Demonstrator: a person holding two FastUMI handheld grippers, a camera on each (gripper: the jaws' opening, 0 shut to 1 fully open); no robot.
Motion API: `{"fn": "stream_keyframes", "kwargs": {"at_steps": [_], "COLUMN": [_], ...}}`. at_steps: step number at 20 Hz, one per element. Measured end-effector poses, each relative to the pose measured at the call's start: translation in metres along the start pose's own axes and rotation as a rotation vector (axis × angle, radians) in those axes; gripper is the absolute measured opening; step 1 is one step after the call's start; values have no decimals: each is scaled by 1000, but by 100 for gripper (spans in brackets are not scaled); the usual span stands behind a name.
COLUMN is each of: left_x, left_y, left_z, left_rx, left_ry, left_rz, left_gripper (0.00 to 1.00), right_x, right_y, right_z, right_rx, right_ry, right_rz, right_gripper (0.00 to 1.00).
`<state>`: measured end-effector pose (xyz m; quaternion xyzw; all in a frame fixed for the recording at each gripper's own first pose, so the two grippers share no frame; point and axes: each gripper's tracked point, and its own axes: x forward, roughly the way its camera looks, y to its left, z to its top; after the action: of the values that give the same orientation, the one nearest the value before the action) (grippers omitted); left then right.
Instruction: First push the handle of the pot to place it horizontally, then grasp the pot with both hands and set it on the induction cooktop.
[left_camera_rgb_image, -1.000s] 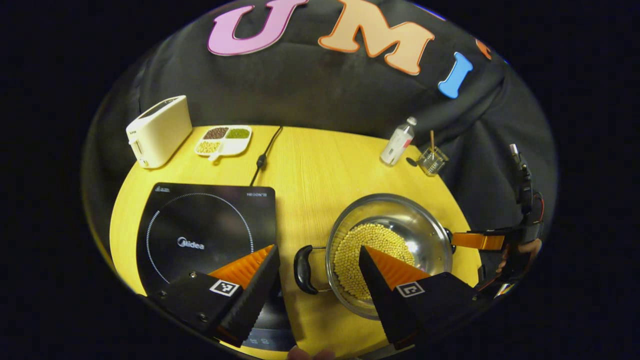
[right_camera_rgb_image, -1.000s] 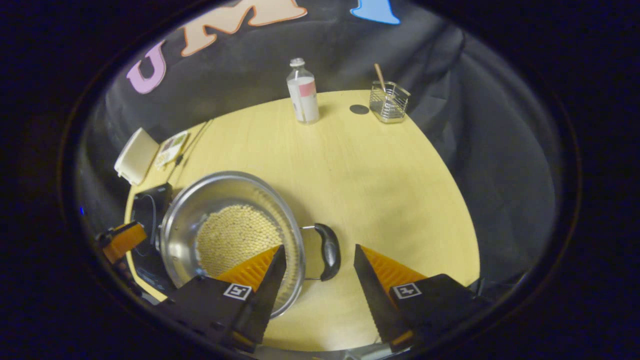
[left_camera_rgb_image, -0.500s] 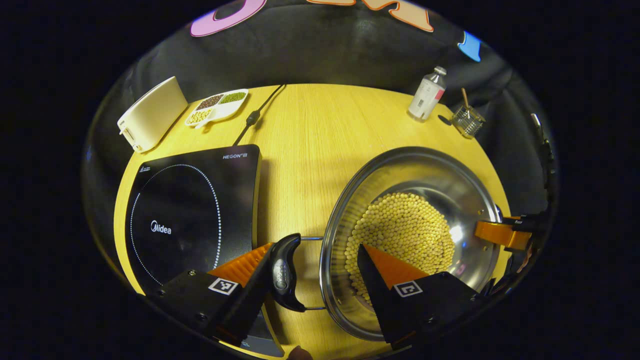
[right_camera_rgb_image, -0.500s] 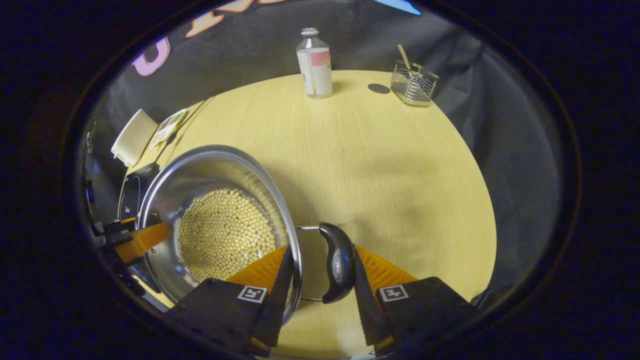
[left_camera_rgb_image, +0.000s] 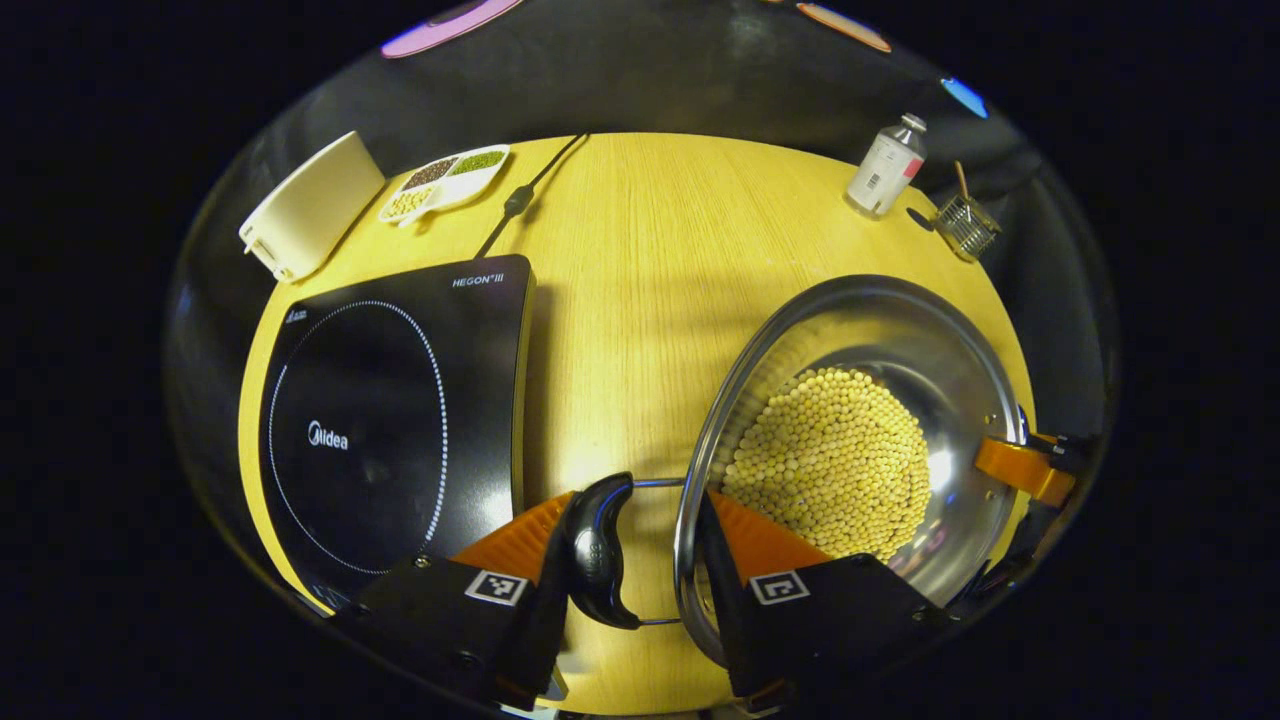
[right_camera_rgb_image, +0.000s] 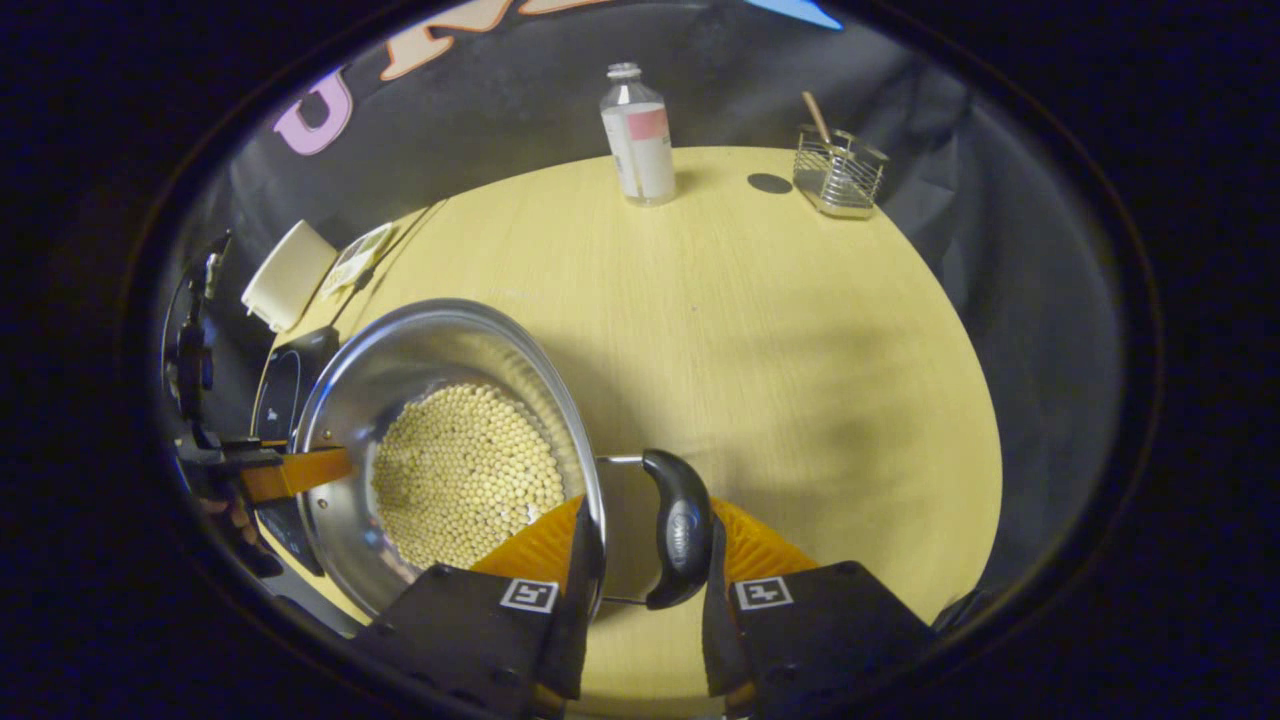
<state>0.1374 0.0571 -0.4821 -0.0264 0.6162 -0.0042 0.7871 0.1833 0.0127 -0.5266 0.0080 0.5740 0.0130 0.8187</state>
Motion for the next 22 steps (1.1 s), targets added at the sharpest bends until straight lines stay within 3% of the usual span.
{"fn": "stream_keyframes", "kwargs": {"at_steps": [1,3,5,6,13,16,17,21,22], "left_x": [-7,-31,-49,-57,-85,-96,-95,-100,-104], "left_y": [2,3,12,19,73,104,119,185,200], "left_z": [-3,-4,-1,1,0,12,12,25,35], "left_rx": [-5,13,26,29,16,30,26,33,57], "left_ry": [-10,-43,-66,-75,-85,-138,-136,-128,-155], "left_rz": [8,41,63,73,92,79,69,43,40], "left_gripper": [65,65,65,65,64,65,64,64,64], "right_x": [-2,-15,-25,-29,-42,-53,-54,-57,-61], "right_y": [1,5,18,25,82,117,132,199,215], "right_z": [-1,-4,-4,-4,-2,7,9,10,12], "right_rx": [-1,-6,7,6,-6,-16,-13,-13,6], "right_ry": [6,2,5,5,-2,-28,-32,-39,-45], "right_rz": [9,31,66,81,121,112,106,70,65], "right_gripper": [49,45,49,44,44,43,49,49,44]}}
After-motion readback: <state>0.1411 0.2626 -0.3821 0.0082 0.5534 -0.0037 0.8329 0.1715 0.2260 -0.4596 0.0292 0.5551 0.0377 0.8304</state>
